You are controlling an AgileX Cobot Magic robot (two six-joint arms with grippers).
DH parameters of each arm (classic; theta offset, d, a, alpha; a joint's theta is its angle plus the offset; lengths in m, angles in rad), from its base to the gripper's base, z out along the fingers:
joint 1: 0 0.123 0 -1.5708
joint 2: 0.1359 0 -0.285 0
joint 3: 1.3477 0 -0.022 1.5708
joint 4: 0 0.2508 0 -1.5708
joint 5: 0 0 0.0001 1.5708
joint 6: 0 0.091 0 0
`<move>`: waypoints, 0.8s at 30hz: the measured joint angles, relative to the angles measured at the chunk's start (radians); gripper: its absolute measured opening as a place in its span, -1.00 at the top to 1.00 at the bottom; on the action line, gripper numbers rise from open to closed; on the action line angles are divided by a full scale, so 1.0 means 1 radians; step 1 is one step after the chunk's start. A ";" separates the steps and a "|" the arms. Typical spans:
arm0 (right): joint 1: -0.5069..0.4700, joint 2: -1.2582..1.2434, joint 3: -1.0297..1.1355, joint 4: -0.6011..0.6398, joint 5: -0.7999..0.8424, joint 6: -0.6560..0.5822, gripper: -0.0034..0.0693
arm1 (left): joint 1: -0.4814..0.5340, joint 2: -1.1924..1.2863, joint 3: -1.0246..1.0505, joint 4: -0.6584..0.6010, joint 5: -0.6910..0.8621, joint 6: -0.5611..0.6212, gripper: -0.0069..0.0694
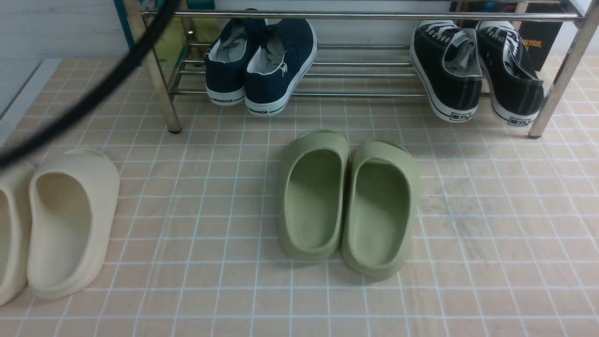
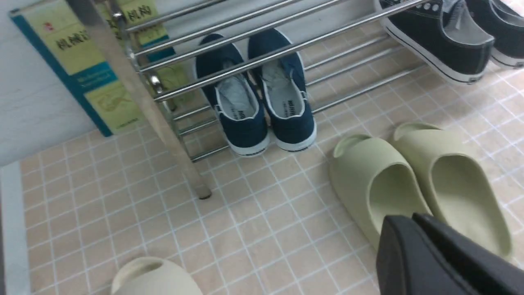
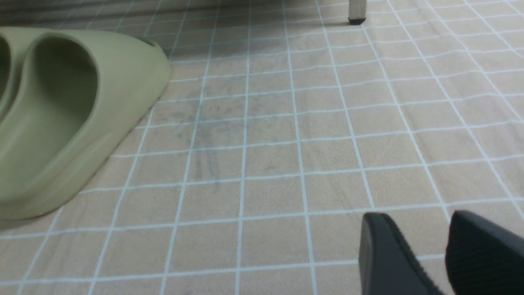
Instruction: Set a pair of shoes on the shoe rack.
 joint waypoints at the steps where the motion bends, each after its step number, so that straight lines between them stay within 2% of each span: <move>1: 0.000 0.000 0.000 0.000 0.000 0.000 0.25 | 0.000 -0.071 0.068 0.013 -0.067 -0.011 0.72; 3: 0.000 0.000 0.000 0.000 0.000 0.000 0.25 | 0.000 -0.211 0.316 0.059 -0.237 -0.052 0.72; 9: 0.000 0.000 0.000 0.000 0.000 0.000 0.25 | 0.000 -0.576 0.848 0.145 -0.597 -0.158 0.77; 13: 0.000 0.000 0.000 0.000 0.000 0.000 0.25 | 0.000 -0.774 1.050 0.206 -0.751 -0.183 0.78; 16: 0.000 0.000 0.000 0.000 0.000 0.000 0.25 | 0.000 -0.871 1.149 0.214 -0.816 -0.188 0.78; 24: 0.000 0.000 0.000 0.000 0.000 0.000 0.25 | 0.000 -0.919 1.309 0.214 -0.828 -0.193 0.76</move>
